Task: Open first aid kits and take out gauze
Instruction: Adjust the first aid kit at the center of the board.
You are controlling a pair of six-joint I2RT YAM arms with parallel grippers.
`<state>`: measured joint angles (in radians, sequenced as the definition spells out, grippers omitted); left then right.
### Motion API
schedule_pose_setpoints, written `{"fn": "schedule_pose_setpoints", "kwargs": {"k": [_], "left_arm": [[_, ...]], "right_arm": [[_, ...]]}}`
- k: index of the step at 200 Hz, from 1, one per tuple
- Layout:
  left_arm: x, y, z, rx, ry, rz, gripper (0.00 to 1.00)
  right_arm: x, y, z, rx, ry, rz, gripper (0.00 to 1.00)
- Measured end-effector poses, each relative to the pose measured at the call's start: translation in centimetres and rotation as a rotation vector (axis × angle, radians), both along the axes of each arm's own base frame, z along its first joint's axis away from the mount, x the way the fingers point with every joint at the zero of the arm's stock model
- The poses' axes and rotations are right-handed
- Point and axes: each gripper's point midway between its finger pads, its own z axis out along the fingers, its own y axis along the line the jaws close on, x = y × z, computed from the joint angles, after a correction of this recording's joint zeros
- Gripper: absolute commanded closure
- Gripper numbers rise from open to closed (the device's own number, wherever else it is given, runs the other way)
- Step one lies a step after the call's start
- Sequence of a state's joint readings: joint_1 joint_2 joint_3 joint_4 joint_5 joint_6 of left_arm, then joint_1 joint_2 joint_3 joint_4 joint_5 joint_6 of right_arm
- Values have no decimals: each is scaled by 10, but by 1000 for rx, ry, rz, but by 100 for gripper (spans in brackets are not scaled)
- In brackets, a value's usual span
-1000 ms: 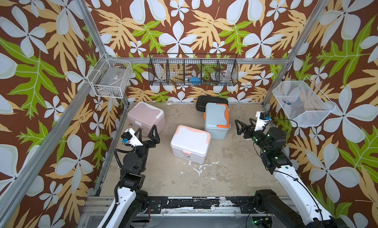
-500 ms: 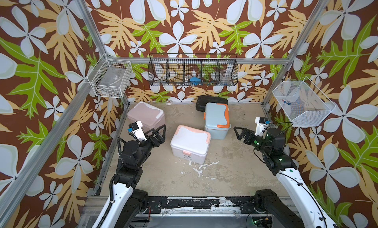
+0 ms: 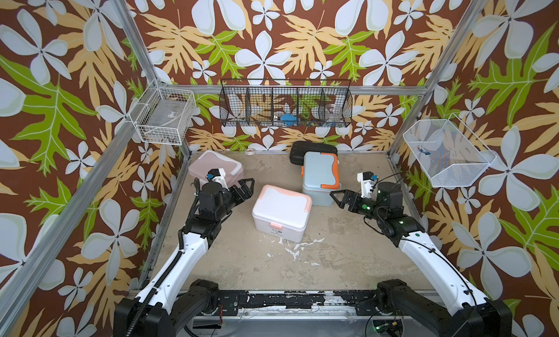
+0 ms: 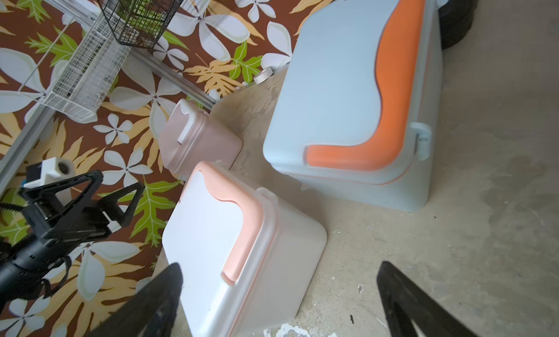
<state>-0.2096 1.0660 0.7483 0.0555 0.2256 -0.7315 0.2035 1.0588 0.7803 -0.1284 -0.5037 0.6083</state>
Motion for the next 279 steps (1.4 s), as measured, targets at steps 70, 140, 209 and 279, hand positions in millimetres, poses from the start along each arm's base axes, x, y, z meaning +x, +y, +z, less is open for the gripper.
{"fn": "schedule_pose_setpoints", "kwargs": {"k": [70, 140, 209, 279], "left_arm": [[-38, -10, -33, -5, 106, -97, 0], [-92, -53, -74, -68, 247, -237, 0], [-70, -75, -84, -78, 286, -258, 0], [-46, -81, -73, -28, 247, -264, 0]], "right_arm": [[33, 67, -4, -117, 15, 218, 11], [38, 106, -43, -199, 88, 344, 13], [-21, 110, -70, -214, 155, 456, 16], [-60, 103, -49, -182, 119, 471, 15]]}}
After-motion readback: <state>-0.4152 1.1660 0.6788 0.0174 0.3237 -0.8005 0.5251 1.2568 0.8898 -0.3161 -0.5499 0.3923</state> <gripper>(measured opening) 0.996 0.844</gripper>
